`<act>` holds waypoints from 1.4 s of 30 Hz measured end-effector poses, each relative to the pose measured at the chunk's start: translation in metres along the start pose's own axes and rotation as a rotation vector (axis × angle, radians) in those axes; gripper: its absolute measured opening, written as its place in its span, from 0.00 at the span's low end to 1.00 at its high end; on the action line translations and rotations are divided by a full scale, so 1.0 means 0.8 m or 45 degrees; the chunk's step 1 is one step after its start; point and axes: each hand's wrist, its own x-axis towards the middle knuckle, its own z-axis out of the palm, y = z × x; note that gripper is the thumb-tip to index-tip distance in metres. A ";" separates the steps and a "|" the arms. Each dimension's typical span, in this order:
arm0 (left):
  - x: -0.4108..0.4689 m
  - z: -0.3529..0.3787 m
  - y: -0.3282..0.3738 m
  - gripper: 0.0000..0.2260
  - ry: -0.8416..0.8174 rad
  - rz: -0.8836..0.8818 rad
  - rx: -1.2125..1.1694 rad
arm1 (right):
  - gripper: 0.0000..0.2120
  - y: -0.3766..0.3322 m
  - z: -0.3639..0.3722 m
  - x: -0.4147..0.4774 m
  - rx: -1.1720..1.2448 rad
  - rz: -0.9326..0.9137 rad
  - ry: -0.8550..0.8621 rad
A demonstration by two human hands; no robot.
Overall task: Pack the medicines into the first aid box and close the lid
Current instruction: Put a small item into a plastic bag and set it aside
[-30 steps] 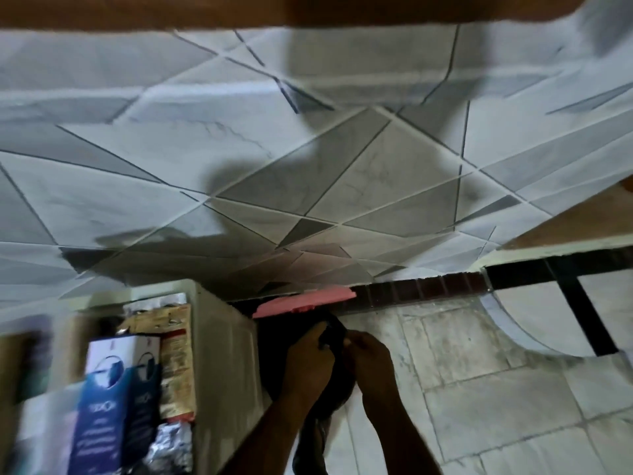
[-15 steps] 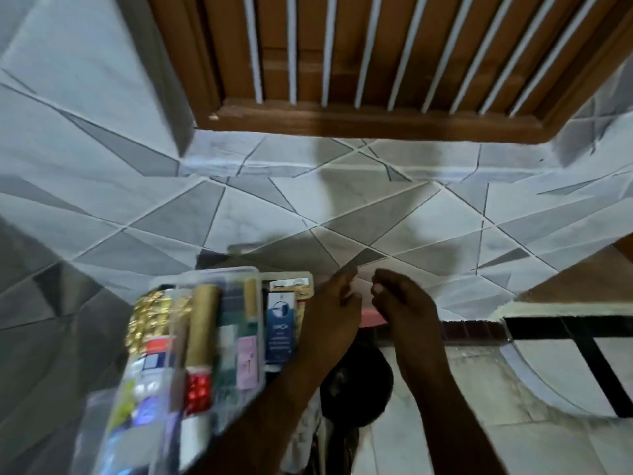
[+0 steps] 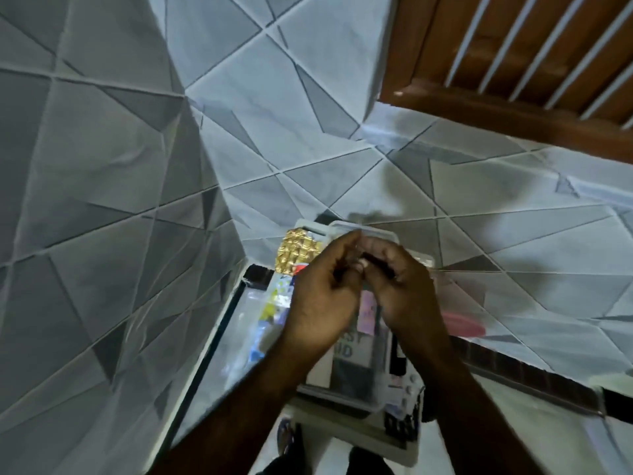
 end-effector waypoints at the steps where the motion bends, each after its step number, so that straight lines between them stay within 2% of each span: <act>1: -0.003 -0.015 -0.010 0.20 0.031 -0.032 -0.014 | 0.15 0.002 0.013 0.000 -0.008 0.005 -0.049; 6: -0.022 -0.089 -0.072 0.20 0.196 -0.247 0.003 | 0.15 0.011 0.076 -0.002 -0.184 0.053 -0.317; 9: -0.032 -0.120 -0.115 0.22 0.276 -0.399 0.294 | 0.18 0.016 0.103 -0.006 -0.366 0.080 -0.455; 12: -0.043 -0.137 -0.151 0.25 0.290 -0.584 0.537 | 0.20 0.021 0.123 -0.012 -0.593 -0.076 -0.597; 15: -0.050 -0.138 -0.175 0.30 0.209 -0.680 0.606 | 0.21 0.028 0.139 -0.020 -0.958 -0.259 -0.817; 17: -0.051 -0.136 -0.182 0.34 0.197 -0.738 0.630 | 0.19 0.037 0.150 -0.028 -1.290 -0.423 -0.871; 19: -0.051 -0.135 -0.186 0.35 0.206 -0.766 0.644 | 0.17 0.048 0.158 -0.038 -1.421 -0.478 -0.869; 24: -0.045 -0.136 -0.189 0.31 0.176 -0.771 0.565 | 0.13 0.063 0.161 -0.046 -1.478 -0.548 -0.823; 31: -0.043 -0.129 -0.192 0.11 0.130 -0.654 0.450 | 0.18 0.064 0.157 -0.045 -1.392 -0.476 -0.913; 35: -0.043 -0.124 -0.189 0.10 0.152 -0.603 0.421 | 0.23 0.061 0.154 -0.046 -1.369 -0.477 -0.932; 40: -0.037 -0.138 -0.176 0.12 0.196 -0.670 0.171 | 0.20 0.049 0.147 -0.045 -1.089 -0.441 -0.860; 42: -0.034 -0.150 -0.164 0.13 0.192 -0.642 0.060 | 0.18 0.045 0.144 -0.045 -0.951 -0.468 -0.727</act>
